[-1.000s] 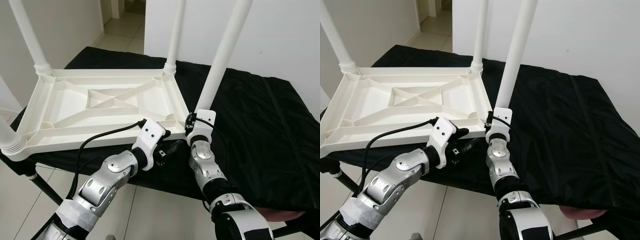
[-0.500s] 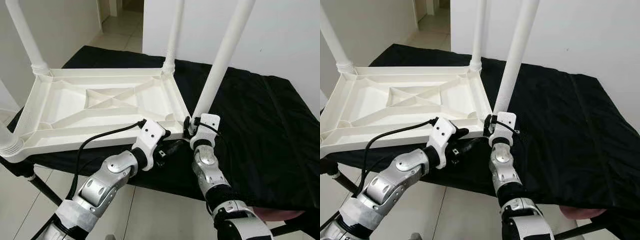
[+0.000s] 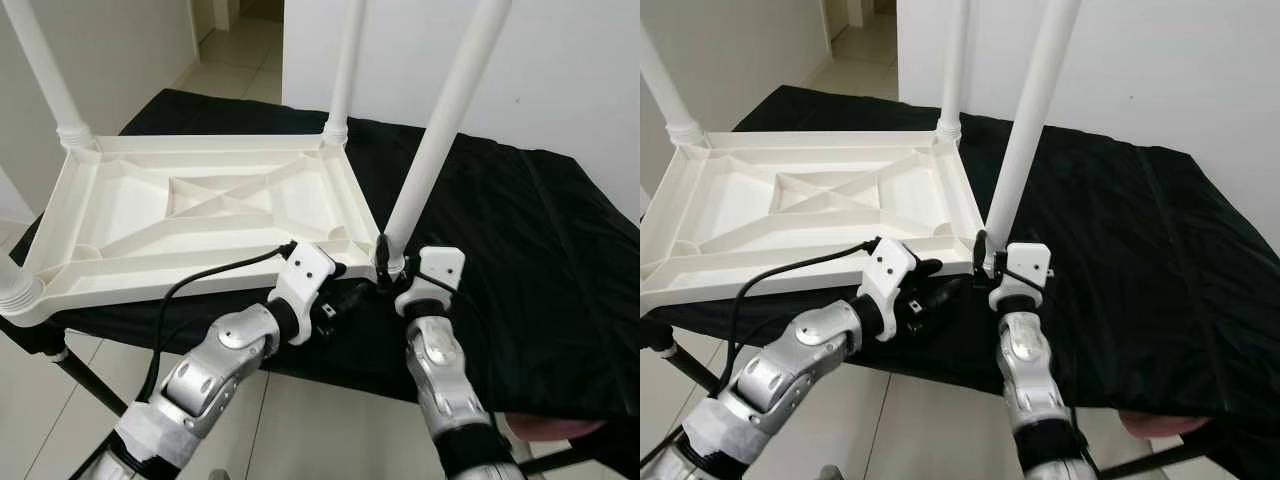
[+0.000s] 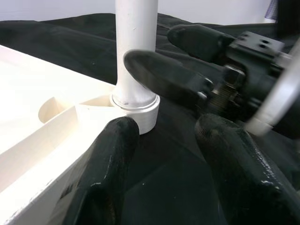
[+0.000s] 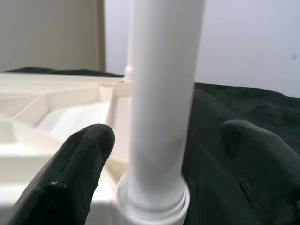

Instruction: Building children table

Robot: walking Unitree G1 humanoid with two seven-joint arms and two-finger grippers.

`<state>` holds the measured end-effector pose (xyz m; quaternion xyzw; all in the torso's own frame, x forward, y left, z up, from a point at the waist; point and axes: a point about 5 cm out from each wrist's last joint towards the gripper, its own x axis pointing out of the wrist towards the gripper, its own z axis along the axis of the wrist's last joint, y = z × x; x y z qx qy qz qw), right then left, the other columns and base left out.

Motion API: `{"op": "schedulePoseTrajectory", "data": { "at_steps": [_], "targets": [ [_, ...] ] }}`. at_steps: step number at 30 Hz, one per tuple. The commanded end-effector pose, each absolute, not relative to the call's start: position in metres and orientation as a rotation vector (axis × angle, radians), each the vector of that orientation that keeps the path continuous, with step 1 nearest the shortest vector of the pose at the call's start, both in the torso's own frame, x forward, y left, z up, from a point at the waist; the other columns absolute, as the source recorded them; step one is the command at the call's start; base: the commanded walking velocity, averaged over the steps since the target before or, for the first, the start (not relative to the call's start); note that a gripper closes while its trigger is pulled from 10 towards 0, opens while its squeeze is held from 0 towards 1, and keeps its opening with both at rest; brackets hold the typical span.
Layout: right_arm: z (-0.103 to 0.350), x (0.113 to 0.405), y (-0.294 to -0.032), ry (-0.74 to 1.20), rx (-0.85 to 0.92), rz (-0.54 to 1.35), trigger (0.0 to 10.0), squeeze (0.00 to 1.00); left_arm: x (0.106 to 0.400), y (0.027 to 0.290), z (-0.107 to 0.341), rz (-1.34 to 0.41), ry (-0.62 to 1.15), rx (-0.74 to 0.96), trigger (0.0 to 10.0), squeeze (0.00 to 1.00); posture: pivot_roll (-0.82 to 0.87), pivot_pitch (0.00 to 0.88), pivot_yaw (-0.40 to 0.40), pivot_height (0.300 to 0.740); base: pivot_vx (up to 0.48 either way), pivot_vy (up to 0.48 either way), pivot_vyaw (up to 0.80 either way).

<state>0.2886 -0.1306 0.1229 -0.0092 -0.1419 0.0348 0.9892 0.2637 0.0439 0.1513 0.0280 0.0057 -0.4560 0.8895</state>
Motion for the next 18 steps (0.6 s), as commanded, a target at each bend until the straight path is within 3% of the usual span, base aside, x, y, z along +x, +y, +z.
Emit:
{"op": "schedulePoseTrajectory", "data": {
  "at_steps": [1,3,4,6,7,15,16,17,18],
  "targets": [
    [0.123,0.282,-0.13,-0.286,-0.027,0.122,10.0,0.0,0.256,0.038,0.151,-1.087,0.007,0.067,10.0,0.0,-0.05,0.0,-0.074,0.74,0.0,0.0,0.0],
    [0.122,0.278,-0.129,-0.284,-0.034,0.146,10.0,0.0,0.257,0.037,0.151,-1.087,0.006,0.069,10.0,0.0,-0.05,0.0,-0.074,0.74,0.0,0.0,0.0],
    [0.121,0.275,-0.128,-0.279,-0.043,0.181,4.2,0.0,0.258,0.038,0.152,-1.084,-0.003,0.075,10.0,0.0,-0.05,0.0,-0.074,0.74,0.0,0.0,0.0],
    [0.119,0.273,-0.128,-0.276,-0.048,0.202,4.2,0.0,0.258,0.038,0.152,-1.081,-0.009,0.079,10.0,0.0,-0.05,0.0,-0.074,0.74,0.0,0.0,0.0],
    [0.116,0.272,-0.126,-0.26,-0.055,0.233,0.0,0.0,0.259,0.036,0.153,-1.071,-0.022,0.087,10.0,0.0,-0.06,0.0,-0.073,0.74,0.0,0.0,0.0],
    [0.107,0.278,-0.111,-0.182,-0.013,0.356,0.0,0.0,0.264,0.03,0.157,-1.035,-0.072,0.116,10.0,0.0,-0.05,0.0,-0.078,0.74,0.0,0.0,0.0],
    [0.106,0.283,-0.109,-0.161,0.003,0.374,7.9,0.0,0.266,0.028,0.158,-1.03,-0.084,0.131,10.0,0.0,-0.04,0.0,-0.08,0.74,0.0,0.0,0.0],
    [0.105,0.291,-0.107,-0.145,0.015,0.396,10.0,0.0,0.268,0.026,0.16,-1.022,-0.096,0.16,10.0,0.0,-0.03,0.0,-0.082,0.74,0.0,0.0,0.0],
    [0.106,0.296,-0.107,-0.137,0.02,0.407,10.0,0.0,0.269,0.025,0.161,-1.017,-0.105,0.182,10.0,0.0,-0.03,0.0,-0.082,0.74,0.0,0.0,0.0]
  ]
}}
